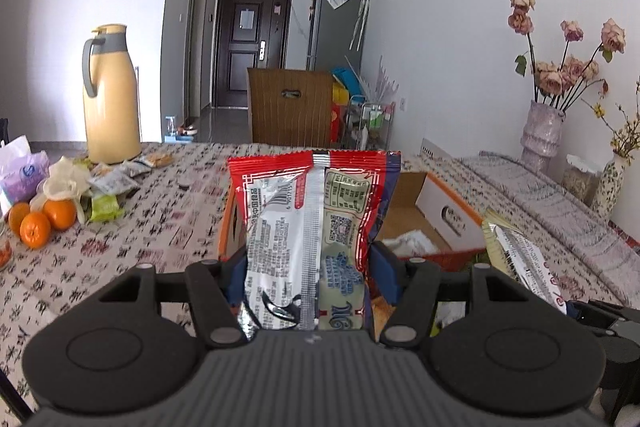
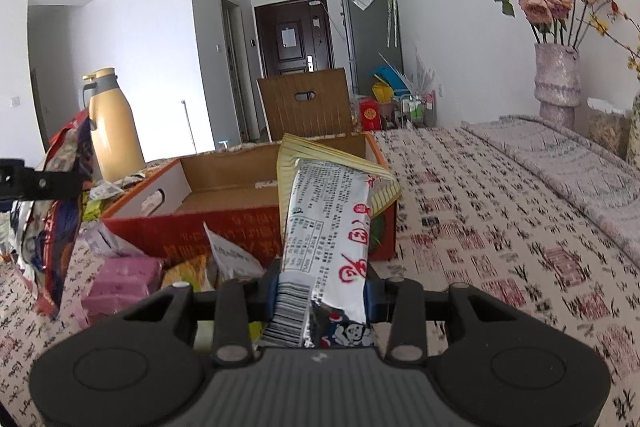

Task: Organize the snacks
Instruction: 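Release the silver bar into the box while the left tool drops the red packet in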

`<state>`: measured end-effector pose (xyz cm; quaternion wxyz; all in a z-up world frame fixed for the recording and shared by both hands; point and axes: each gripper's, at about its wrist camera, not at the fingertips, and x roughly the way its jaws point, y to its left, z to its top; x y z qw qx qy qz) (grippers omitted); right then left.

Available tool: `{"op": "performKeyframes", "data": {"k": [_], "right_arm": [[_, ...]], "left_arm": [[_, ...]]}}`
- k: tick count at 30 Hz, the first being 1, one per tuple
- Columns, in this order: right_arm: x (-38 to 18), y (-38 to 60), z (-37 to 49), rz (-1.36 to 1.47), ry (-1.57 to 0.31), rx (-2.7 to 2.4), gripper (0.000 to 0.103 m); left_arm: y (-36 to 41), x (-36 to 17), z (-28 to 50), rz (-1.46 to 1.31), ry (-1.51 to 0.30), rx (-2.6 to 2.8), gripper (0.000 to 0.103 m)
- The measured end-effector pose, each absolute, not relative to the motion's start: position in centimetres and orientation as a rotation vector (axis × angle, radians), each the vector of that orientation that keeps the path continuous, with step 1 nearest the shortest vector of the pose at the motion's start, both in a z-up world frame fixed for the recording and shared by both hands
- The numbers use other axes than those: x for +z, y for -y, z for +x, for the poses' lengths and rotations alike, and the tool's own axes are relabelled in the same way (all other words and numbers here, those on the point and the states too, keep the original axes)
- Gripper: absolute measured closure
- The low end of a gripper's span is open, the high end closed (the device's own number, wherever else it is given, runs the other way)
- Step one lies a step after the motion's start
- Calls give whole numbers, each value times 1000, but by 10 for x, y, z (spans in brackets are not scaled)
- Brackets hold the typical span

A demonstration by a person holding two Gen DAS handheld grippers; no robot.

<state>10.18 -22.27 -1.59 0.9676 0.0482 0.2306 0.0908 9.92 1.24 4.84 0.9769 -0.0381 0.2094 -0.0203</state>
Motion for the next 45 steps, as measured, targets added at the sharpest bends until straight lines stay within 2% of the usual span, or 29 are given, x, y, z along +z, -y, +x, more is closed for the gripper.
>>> {"op": "performKeyframes", "data": {"k": [24, 37, 45], "right_arm": [[28, 197, 202, 72, -354, 211, 66], [4, 190, 256, 69, -410, 195, 66], [-8, 183, 261, 38, -448, 198, 65]], "left_arm": [[6, 85, 197, -65, -355, -30, 41], [-6, 49, 255, -97, -428, 47, 42], [-9, 38, 259, -90, -461, 44, 41]]}}
